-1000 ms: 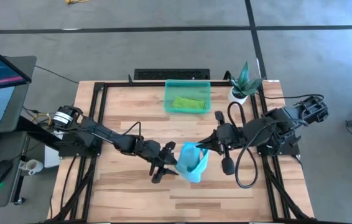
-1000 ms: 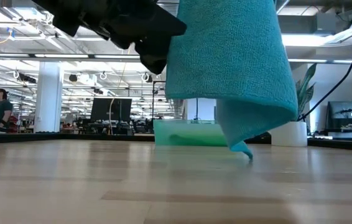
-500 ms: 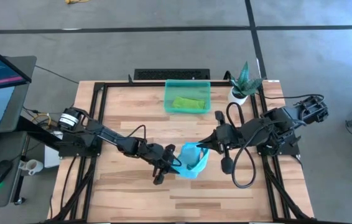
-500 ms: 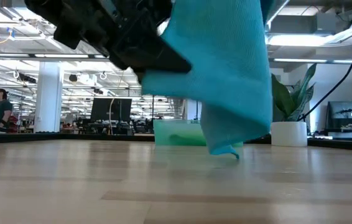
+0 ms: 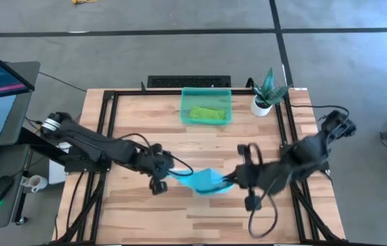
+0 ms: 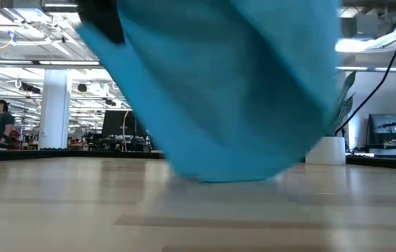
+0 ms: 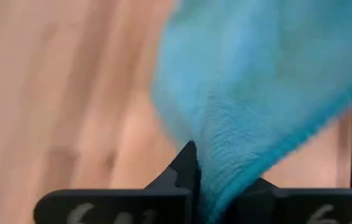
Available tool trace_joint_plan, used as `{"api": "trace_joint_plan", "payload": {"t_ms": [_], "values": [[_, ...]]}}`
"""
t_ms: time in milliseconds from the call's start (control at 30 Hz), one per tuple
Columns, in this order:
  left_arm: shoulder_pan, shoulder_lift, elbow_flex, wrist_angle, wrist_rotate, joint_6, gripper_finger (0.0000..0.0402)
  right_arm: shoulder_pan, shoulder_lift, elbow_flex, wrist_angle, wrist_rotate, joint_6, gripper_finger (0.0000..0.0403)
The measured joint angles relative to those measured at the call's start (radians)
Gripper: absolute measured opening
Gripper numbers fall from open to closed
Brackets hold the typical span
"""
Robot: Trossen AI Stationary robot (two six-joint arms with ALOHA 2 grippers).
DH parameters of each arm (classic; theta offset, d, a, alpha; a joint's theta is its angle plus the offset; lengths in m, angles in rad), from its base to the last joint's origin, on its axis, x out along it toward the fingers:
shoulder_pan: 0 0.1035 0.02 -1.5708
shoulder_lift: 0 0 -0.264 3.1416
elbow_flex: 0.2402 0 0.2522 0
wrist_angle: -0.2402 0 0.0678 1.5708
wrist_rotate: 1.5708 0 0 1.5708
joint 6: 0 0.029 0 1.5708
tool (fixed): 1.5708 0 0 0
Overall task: Roll microfiber towels into tight, uniform cylinder then place into a basket
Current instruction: Fold the blue microfiber cloth
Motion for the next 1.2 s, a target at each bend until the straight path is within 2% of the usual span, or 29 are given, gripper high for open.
{"api": "trace_joint_plan", "payload": {"t_ms": [133,300,433,500,567,667,767,900,967,1100,1200], "values": [[-0.053,-0.001,0.211,-0.316,-0.109,-0.077,0.0000,0.065,0.074,-0.001,-0.009,0.176,0.000,0.0013],[-0.102,0.005,0.408,-0.553,-0.185,-0.201,0.0000,0.149,0.154,-0.001,0.002,0.488,0.036,0.0011],[-0.146,0.004,0.501,-0.657,-0.199,-0.306,0.0000,0.204,0.215,-0.001,-0.005,0.746,0.150,0.0012],[-0.168,0.004,0.513,-0.671,-0.199,-0.362,0.0000,0.228,0.245,-0.001,-0.011,0.874,0.235,0.0014],[-0.186,0.004,0.507,-0.684,-0.188,-0.422,0.0000,0.234,0.276,-0.001,-0.016,0.955,0.307,0.0015],[-0.218,0.023,0.497,-0.721,-0.164,-0.513,0.0000,0.239,0.326,-0.001,-0.083,0.997,0.414,0.0013],[-0.253,0.061,0.491,-0.804,-0.154,-0.577,0.0000,0.227,0.361,-0.001,-0.246,1.000,0.546,0.0011],[-0.251,0.078,0.469,-0.797,-0.184,-0.528,0.0000,0.188,0.369,-0.001,-0.577,1.016,0.841,0.0011],[-0.213,0.087,0.470,-0.796,-0.216,-0.471,0.0000,0.152,0.364,-0.005,-0.636,1.044,0.939,0.0011],[-0.136,0.086,0.470,-0.796,-0.250,-0.369,0.0000,0.085,0.319,-0.035,-0.519,1.054,0.744,0.0011],[-0.087,0.088,0.470,-0.795,-0.250,-0.324,0.0000,0.059,0.329,-0.049,-0.505,0.967,0.705,0.0012]]}}
